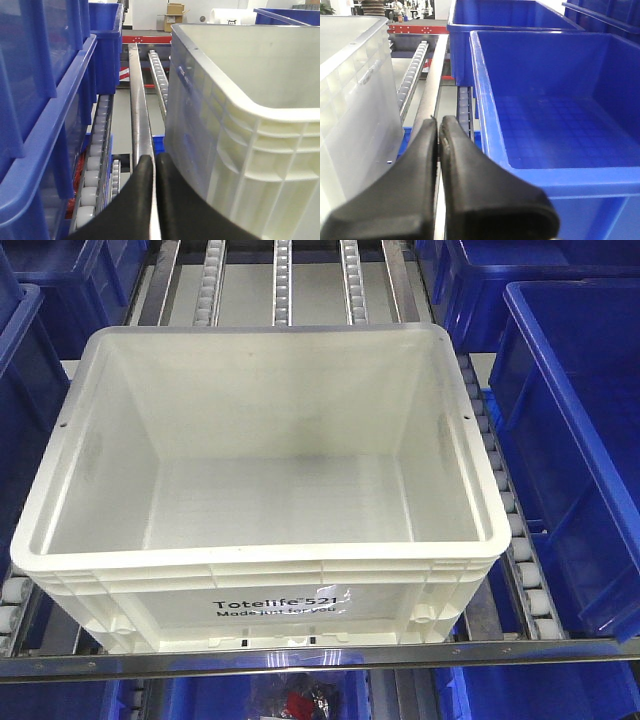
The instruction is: Move bin from left to right shelf
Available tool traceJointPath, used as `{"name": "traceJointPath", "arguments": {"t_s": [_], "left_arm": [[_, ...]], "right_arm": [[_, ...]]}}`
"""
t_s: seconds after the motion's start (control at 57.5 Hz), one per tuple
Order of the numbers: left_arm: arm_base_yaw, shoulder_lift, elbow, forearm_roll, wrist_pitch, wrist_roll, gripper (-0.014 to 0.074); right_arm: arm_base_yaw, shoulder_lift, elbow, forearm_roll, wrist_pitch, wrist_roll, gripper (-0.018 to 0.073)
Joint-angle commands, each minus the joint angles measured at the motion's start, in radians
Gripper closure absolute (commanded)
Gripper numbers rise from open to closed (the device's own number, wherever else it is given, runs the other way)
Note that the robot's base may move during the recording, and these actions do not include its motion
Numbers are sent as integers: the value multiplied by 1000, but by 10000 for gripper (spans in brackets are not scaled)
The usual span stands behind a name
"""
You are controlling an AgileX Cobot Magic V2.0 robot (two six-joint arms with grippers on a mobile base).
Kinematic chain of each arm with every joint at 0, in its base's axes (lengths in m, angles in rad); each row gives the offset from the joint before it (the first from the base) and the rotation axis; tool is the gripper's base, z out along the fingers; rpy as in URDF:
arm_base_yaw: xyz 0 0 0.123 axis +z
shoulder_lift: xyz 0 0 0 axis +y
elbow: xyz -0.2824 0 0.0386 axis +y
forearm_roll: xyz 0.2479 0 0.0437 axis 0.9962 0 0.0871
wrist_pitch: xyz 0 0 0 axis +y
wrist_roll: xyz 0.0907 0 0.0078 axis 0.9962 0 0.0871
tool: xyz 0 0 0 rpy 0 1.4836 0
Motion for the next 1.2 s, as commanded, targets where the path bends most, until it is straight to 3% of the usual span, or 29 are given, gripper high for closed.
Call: {"name": "traceJointPath", "arguments": {"t_s": [0.0,0.835,1.044,1.184], "left_arm": [[-7,-15,19,-2,-82,-4,603],[-7,-15,19,-2,-101,-4,603],[-7,-15,18,-2,-163,-4,603],[-7,-15,-13,-10,-274,-7,603]], "right_arm": [[2,-10,19,-8,-75,-7,567],[1,-10,19,-9,-84,-8,567],[1,-10,17,-8,-322,-4,567],[1,-10,-21,-20,-354,59,567]]}}
